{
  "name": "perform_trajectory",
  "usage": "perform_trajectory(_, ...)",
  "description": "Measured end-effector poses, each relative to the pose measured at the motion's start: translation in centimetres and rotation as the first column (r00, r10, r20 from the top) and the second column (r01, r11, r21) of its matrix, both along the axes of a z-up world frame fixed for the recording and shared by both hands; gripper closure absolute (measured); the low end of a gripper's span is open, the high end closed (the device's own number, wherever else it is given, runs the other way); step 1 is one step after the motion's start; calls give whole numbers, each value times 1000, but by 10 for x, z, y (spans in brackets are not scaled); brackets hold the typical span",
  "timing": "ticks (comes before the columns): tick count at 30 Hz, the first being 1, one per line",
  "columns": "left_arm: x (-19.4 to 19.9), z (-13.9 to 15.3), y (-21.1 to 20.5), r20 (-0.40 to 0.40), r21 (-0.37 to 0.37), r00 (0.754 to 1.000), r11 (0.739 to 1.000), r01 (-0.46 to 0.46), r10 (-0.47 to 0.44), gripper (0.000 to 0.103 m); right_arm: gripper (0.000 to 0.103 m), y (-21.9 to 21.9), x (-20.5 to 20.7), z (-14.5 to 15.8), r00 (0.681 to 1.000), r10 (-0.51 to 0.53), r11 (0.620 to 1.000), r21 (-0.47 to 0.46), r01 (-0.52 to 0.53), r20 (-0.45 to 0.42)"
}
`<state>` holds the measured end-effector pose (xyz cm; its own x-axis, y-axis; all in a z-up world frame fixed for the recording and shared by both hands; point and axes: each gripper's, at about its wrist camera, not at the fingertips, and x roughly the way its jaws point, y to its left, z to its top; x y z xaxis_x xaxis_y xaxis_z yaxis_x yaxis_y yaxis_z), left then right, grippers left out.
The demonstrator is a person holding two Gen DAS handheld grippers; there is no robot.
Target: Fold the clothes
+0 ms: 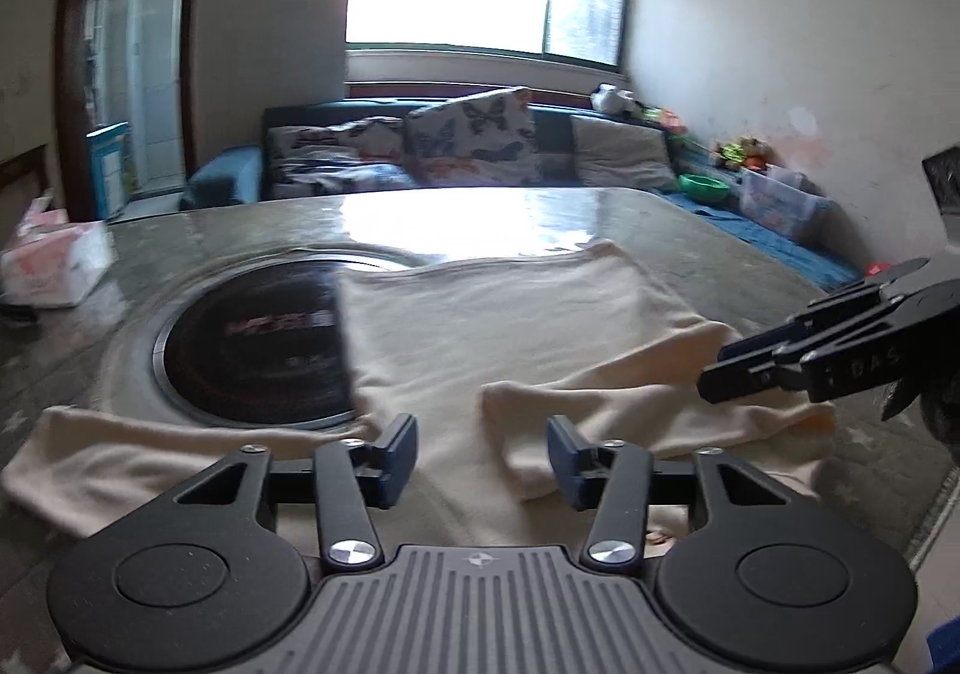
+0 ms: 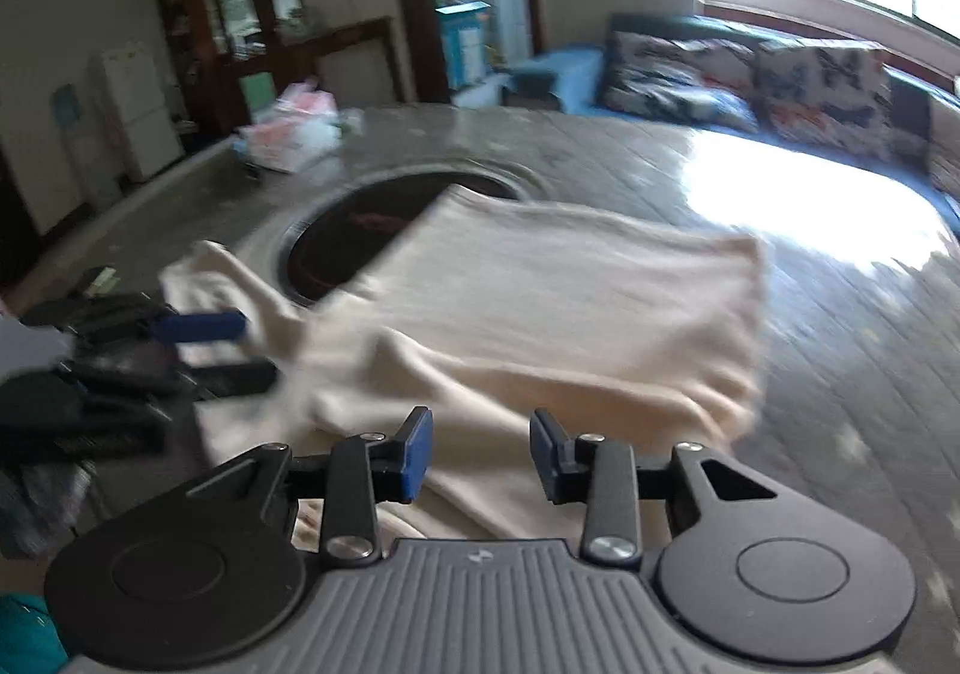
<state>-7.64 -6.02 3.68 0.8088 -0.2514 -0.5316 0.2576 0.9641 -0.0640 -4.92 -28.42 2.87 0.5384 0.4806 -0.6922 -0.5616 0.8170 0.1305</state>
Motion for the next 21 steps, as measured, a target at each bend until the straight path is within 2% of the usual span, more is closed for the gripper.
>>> perform_trajectory(3, 7, -6, -9, -26, 16, 999, 1000, 24, -24, 56, 67, -20, -1, -9, 999, -40, 999, -18, 40, -25)
perform_trajectory(7, 13, -14, -11, -52, 31, 998, 999, 35, -34, 59, 64, -27, -9, -11, 999, -33, 998, -53, 32, -5)
perform_trajectory(10, 15, -17, -15, -65, 39, 997, 998, 47, -44, 66, 62, -30, -16, -12, 1000, -21, 997, -80, 22, 14)
perform_trajectory(13, 15, -21, -19, -79, 45, 995, 997, 62, -58, 79, 60, -34, -23, -13, 999, -9, 994, -107, 12, 32)
perform_trajectory(16, 16, -22, -24, -84, 54, 994, 996, 71, -66, 93, 53, -34, -30, -11, 997, -6, 991, -132, 16, 75)
perform_trajectory(18, 16, -21, -26, -81, 59, 994, 996, 72, -67, 98, 49, -34, -33, -12, 995, -10, 988, -154, 25, 98)
perform_trajectory(21, 16, -7, -28, -42, 61, 996, 995, 82, -80, 99, 46, -33, -36, -15, 993, -12, 983, -179, 33, 117)
